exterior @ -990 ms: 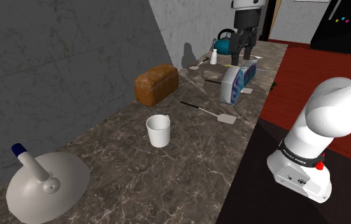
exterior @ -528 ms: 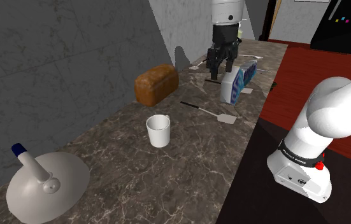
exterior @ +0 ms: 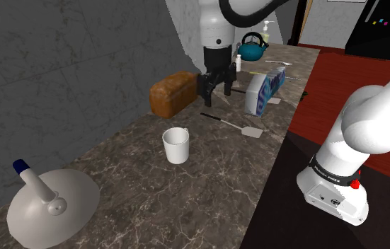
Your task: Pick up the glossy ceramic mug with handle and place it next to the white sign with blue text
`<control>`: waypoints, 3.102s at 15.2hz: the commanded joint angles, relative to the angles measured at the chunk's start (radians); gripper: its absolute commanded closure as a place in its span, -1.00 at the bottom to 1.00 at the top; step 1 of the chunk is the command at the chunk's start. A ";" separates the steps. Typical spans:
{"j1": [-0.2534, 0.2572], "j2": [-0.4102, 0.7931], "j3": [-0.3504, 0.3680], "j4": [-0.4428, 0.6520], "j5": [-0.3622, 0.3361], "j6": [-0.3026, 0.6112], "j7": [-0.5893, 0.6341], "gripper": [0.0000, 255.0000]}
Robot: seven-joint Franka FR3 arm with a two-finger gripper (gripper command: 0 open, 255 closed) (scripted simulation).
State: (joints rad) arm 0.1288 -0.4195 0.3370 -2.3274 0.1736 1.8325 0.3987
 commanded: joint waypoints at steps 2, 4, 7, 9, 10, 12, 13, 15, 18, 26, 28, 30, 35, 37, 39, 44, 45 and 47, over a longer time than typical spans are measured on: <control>0.009 0.088 0.063 0.042 -0.011 0.054 0.083 -1.00; 0.012 0.158 0.101 0.082 -0.032 0.085 0.139 -1.00; 0.018 0.271 0.154 0.153 -0.081 0.124 0.231 -1.00; 0.026 0.352 0.184 0.206 -0.125 0.144 0.296 -1.00; 0.032 0.393 0.197 0.235 -0.150 0.151 0.329 -1.00; 0.050 0.479 0.216 0.298 -0.205 0.160 0.395 -1.00; 0.062 0.523 0.222 0.332 -0.234 0.162 0.428 -1.00; 0.085 0.590 0.226 0.387 -0.278 0.161 0.476 -1.00; 0.088 0.603 0.222 0.360 -0.287 0.199 0.482 -1.00; 0.091 0.627 0.217 0.323 -0.304 0.256 0.494 -1.00; 0.091 0.627 0.217 0.323 -0.304 0.256 0.494 -1.00; 0.091 0.627 0.217 0.323 -0.304 0.256 0.494 -1.00; 0.091 0.627 0.217 0.323 -0.304 0.256 0.494 1.00; 0.091 0.627 0.217 0.323 -0.304 0.256 0.494 1.00; 0.091 0.627 0.217 0.323 -0.304 0.256 0.494 1.00; 0.087 0.600 0.222 0.347 -0.285 0.208 0.481 1.00; 0.086 0.593 0.223 0.354 -0.281 0.196 0.478 1.00; 0.084 0.581 0.225 0.368 -0.273 0.172 0.473 1.00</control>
State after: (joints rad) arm 0.2133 0.1696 0.5603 -1.9689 -0.1046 2.0210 0.8743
